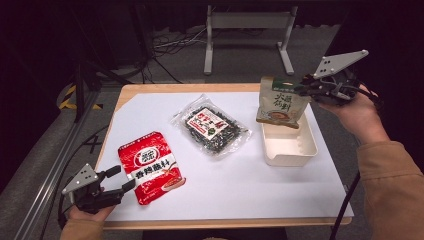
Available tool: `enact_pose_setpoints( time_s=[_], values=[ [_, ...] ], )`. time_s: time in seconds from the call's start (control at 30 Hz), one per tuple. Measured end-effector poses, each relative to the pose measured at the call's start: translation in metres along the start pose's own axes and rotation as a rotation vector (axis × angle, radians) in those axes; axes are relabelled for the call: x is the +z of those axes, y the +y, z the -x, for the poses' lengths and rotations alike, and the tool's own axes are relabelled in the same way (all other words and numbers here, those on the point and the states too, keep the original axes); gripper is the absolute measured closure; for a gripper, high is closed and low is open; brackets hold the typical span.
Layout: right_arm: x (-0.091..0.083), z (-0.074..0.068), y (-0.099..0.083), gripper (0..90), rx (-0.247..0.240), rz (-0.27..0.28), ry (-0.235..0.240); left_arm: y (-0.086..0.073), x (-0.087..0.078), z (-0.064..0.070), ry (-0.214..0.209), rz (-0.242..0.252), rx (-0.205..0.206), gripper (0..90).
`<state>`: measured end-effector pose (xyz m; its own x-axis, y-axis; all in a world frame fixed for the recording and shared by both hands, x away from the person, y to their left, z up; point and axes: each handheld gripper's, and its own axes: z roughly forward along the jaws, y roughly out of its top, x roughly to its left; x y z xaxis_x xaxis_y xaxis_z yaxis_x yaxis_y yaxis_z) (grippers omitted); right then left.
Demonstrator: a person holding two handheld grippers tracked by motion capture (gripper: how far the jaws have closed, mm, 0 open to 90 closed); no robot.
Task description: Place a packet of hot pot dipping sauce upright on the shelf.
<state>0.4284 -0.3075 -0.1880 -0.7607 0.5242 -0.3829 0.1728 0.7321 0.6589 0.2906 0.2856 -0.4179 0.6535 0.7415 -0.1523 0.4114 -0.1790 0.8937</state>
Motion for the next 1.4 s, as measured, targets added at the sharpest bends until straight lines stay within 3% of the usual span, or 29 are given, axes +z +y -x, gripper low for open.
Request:
enact_pose_setpoints(
  time_s=[0.23,0.67,1.17,1.4],
  values=[
    [0.007,0.011,-0.003,89.7,-0.018,0.002,-0.046,-0.003,-0.005,0.001,0.009,0.001,-0.009,24.5],
    [0.022,0.032,-0.012,89.7,-0.006,0.002,-0.098,-0.006,-0.011,0.001,0.030,0.003,-0.008,24.5],
    [0.044,0.053,-0.022,89.7,-0.044,-0.018,-0.114,-0.013,-0.017,0.003,0.064,-0.014,-0.036,24.4],
    [0.060,0.060,-0.028,89.7,-0.053,-0.052,-0.125,-0.015,-0.021,0.003,0.074,-0.012,-0.043,24.4]
  ],
)
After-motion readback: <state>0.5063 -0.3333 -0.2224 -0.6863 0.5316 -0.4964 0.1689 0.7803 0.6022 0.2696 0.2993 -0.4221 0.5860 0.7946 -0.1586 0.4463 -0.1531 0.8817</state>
